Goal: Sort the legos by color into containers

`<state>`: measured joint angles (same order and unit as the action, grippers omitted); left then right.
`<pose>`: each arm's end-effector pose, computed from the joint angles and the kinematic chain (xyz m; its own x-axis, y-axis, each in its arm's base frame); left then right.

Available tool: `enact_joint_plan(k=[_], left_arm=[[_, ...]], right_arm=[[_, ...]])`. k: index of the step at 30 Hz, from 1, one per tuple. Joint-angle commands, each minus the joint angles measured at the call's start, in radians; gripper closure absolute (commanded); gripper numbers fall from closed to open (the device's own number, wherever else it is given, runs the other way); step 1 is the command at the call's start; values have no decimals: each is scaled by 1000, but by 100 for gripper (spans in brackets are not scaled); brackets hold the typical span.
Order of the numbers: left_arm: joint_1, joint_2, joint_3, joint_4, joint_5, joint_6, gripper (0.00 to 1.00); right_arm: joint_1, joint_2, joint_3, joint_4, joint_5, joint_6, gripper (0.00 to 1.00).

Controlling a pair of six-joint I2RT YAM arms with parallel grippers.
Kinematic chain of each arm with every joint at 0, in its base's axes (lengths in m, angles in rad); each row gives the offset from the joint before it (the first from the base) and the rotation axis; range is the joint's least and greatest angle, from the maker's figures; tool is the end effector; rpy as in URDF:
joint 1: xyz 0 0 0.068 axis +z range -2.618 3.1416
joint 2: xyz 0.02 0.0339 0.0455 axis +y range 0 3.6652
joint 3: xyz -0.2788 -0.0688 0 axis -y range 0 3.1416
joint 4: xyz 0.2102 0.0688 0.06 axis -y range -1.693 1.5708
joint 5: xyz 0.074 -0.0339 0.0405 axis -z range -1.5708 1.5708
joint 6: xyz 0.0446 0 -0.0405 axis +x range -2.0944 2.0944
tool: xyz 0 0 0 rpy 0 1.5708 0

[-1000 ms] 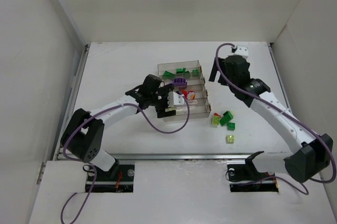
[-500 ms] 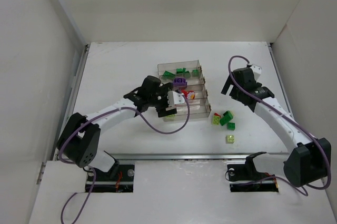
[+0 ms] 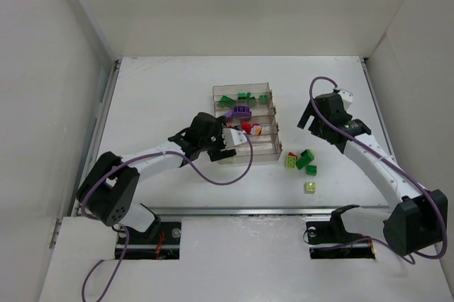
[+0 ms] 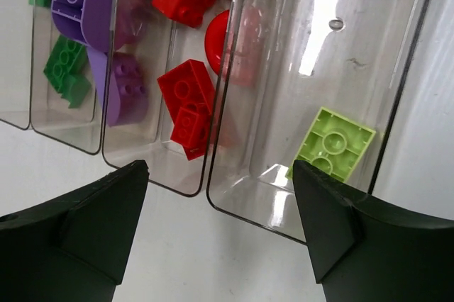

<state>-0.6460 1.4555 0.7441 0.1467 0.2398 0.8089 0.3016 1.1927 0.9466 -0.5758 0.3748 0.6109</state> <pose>0.2215 -0.1803 0.2359 0.2440 0.6962 -0.6751 0.8234 0.2190 0.5235 0.2094 0.0480 0.2950 -0.5949 0.3739 -0.7115 0.3697 0.9133 0.1709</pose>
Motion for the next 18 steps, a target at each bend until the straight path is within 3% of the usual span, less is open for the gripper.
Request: enact_joint_plan(k=[1,18], left_arm=[[-1,-37,-28,28,-88,25,20],[26,-27,18,16,-122,-17,20]], right_arm=[[2,-1,-17,-9,-2,32,0],[2,15,-164,-6,-92,147,0]])
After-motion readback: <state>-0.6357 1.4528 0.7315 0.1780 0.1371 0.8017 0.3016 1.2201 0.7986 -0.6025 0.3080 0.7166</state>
